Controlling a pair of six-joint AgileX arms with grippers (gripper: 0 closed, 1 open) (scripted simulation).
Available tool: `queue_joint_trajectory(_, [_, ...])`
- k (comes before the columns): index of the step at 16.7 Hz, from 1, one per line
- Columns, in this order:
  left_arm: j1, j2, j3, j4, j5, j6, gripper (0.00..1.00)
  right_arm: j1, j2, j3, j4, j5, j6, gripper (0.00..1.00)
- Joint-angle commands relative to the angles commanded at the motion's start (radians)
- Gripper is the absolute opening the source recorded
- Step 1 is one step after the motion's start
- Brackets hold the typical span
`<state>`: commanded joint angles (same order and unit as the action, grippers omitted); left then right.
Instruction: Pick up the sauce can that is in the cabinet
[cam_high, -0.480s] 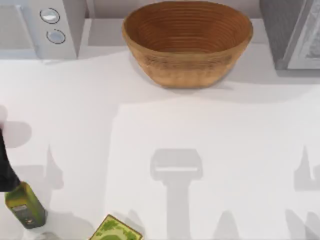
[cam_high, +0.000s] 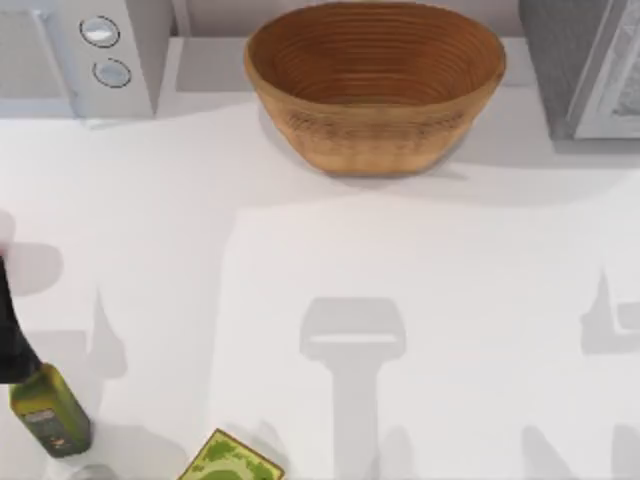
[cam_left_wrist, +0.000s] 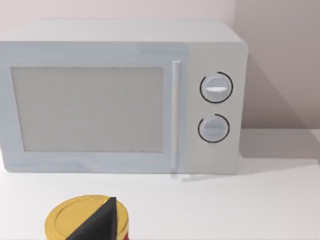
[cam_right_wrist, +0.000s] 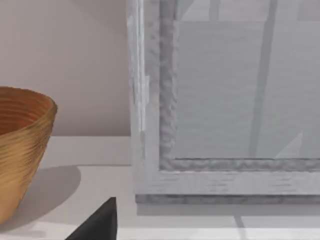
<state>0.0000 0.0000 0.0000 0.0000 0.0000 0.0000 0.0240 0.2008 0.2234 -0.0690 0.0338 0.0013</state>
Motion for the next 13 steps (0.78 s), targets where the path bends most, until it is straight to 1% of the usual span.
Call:
queue_joint_trajectory(3, [0.000,0.000,0.000,0.000,0.000,0.000,1.00,0.027,0.187,0.240,-0.058,0.027,0.002,1.00])
queue_joint_trajectory(13, [0.000,0.000,0.000,0.000,0.000,0.000,1.00,0.128,0.885,1.194,-0.271,0.126,0.011,1.00])
